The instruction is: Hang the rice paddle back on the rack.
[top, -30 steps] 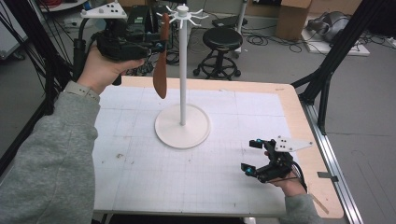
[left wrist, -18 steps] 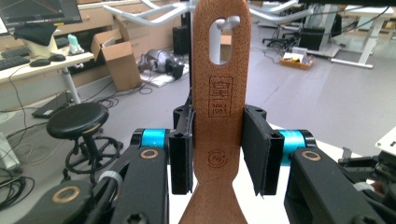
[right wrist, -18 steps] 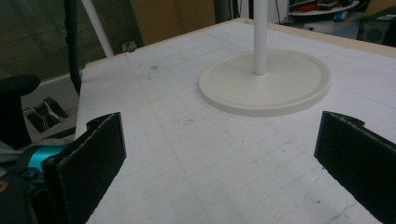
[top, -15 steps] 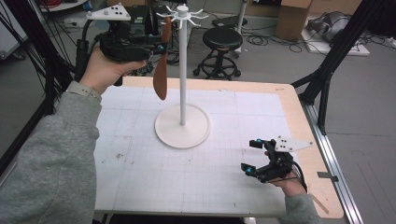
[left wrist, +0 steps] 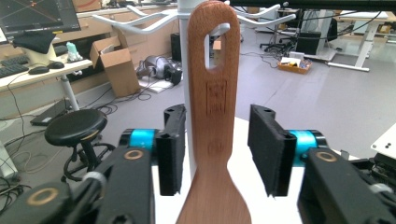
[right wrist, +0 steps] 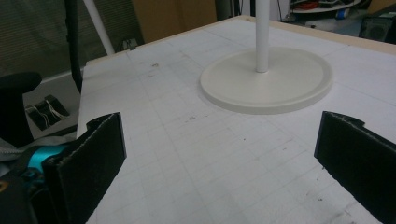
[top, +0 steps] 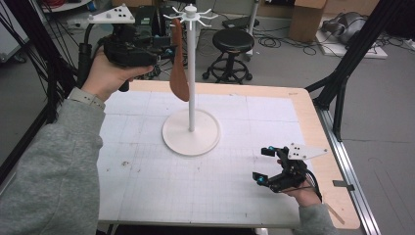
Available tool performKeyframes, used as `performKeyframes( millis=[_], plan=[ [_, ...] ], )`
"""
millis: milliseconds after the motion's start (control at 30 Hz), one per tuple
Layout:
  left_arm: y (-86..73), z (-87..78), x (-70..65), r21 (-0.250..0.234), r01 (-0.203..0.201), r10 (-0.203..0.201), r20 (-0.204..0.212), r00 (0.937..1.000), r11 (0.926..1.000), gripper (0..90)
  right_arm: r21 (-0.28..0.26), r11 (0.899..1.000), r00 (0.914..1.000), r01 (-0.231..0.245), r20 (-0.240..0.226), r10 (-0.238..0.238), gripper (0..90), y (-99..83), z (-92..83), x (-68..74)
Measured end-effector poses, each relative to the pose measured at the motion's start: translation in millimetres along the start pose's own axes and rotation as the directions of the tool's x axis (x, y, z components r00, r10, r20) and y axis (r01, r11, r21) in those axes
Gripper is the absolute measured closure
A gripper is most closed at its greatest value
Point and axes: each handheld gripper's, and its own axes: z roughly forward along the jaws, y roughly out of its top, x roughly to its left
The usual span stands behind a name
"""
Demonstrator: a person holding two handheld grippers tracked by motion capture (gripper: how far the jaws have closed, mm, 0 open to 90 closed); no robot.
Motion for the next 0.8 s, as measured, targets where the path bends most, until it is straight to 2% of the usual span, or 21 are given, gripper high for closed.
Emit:
performKeyframes(
  millis=[200, 300, 467, 600, 700, 767, 800],
  plan=[
    [-8.7, -9.9, 1.3, -0.011, 0.003, -0.003, 0.012, 0.9999, 0.9999, 43.6, 0.004, 1.0, 1.0, 0.003, 0.004, -0.003, 1.0, 0.0, -0.6, 1.4],
    [-14.5, -14.4, 0.9, -0.022, -0.016, 0.017, 0.046, 0.9988, 0.9996, 34.7, 0.012, 1.0, 1.0, 0.002, 0.006, -0.002, 1.0, -0.2, 0.1, 2.0],
    [-25.9, -20.1, -0.4, -0.052, -0.027, 0.031, 0.088, 0.9956, 0.9983, 25.0, 0.012, 1.0, 1.0, 0.005, 0.007, -0.005, 1.0, -0.3, -0.3, 0.9],
    [-33.6, -24.0, -3.0, -0.066, -0.043, 0.049, 0.102, 0.9936, 0.9969, 16.1, 0.006, 1.0, 0.9999, -0.001, 0.011, 0.001, 1.0, -0.2, -0.7, -0.5],
    [-38.9, -25.1, -6.4, -0.072, -0.056, 0.064, 0.113, 0.9916, 0.9959, 13.2, 0.014, 1.0, 1.0, -0.003, 0.004, 0.003, 1.0, -0.2, 1.8, -0.4],
    [-41.5, -25.3, -8.1, -0.059, -0.053, 0.059, 0.118, 0.9912, 0.9969, 10.4, 0.017, 1.0, 1.0, 0.006, 0.003, -0.006, 1.0, -0.4, 3.5, -1.4],
    [-42.8, -25.3, -8.6, -0.051, -0.037, 0.043, 0.133, 0.9902, 0.998, 8.9, 0.018, 1.0, 1.0, -0.001, 0.005, 0.001, 1.0, -0.4, 3.9, -1.4]
  ],
)
